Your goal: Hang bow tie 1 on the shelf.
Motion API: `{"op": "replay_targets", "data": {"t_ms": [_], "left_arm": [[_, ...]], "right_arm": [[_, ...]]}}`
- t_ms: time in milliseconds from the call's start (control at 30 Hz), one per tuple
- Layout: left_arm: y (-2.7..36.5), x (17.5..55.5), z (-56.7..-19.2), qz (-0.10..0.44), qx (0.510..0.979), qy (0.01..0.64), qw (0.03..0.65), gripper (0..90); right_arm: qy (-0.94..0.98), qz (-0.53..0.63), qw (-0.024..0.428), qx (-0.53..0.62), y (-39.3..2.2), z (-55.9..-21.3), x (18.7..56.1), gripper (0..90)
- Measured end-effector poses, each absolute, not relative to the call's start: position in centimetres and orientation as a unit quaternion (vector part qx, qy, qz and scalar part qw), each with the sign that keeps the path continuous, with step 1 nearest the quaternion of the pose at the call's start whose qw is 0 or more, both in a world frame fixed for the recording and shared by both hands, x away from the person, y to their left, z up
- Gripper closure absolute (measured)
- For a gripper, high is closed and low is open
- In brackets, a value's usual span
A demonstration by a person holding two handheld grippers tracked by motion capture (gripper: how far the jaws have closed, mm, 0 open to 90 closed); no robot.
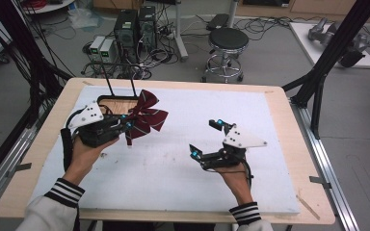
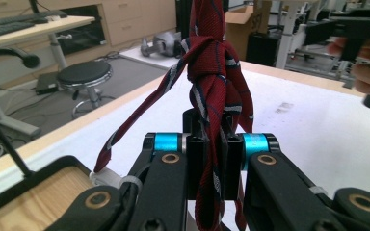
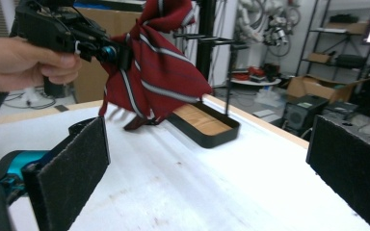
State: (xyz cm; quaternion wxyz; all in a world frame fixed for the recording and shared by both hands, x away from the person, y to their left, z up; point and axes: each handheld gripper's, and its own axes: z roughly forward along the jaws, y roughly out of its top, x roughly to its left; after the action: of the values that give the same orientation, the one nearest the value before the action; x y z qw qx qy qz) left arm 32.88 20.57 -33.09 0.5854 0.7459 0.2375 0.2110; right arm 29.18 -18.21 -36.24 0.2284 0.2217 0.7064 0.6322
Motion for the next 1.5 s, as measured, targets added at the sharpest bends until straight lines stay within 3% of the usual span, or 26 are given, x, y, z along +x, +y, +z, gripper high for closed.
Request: {"op": "replay_targets", "data": {"t_ms": [500, 1500], "left_arm": [[20.9, 36.8, -30.9, 0.245, 0.738, 0.253, 0.576, 84.8], [19.1, 44.6, -28.8, 0.292, 0.722, 0.302, 0.550, 84.6]], "right_arm": [[0.661, 0.640, 0.281, 0.273, -25.2, -39.6, 26.2, 0.5], [0.623, 0.641, 0.317, 0.316, -28.6, -43.2, 25.0, 0.5]]}}
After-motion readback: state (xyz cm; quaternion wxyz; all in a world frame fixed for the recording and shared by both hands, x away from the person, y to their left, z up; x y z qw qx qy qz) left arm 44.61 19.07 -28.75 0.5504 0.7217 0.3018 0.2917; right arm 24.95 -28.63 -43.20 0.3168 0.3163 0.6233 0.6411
